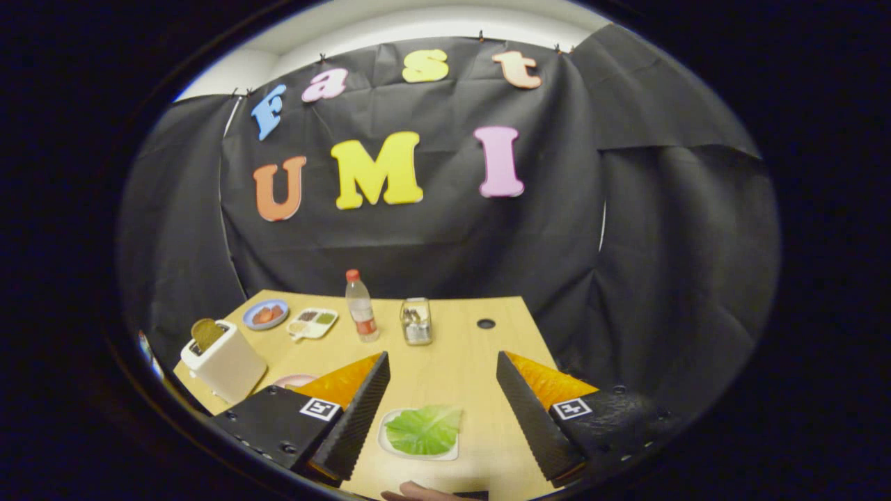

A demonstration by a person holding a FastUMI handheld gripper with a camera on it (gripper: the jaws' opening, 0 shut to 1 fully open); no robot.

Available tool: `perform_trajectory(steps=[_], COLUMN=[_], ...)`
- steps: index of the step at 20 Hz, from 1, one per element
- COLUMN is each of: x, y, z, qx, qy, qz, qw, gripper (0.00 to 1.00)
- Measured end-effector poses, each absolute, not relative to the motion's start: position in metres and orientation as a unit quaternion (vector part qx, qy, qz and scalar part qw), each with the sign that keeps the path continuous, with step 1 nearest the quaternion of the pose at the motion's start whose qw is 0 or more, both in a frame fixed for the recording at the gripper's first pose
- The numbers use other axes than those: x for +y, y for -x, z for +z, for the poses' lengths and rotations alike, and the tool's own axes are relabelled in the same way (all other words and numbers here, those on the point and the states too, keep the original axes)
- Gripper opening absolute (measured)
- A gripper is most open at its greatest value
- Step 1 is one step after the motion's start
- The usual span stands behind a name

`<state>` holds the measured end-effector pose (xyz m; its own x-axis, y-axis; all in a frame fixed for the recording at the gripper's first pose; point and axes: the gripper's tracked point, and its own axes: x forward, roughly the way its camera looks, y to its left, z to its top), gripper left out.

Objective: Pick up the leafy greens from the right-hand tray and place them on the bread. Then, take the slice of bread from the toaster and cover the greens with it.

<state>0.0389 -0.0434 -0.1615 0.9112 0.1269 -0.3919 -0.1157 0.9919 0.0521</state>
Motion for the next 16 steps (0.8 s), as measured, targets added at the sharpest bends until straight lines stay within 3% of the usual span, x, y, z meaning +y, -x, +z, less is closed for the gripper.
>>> perform_trajectory(steps=[6,14,16], x=[-0.028,-0.035,-0.037], y=[-0.060,-0.086,-0.092], z=[-0.280,-0.367,-0.376], qx=[0.356,0.470,0.481], qy=[-0.012,-0.019,-0.018], qz=[0.081,0.064,0.069], qw=[0.931,0.880,0.874], gripper=[0.95,0.94,0.86])
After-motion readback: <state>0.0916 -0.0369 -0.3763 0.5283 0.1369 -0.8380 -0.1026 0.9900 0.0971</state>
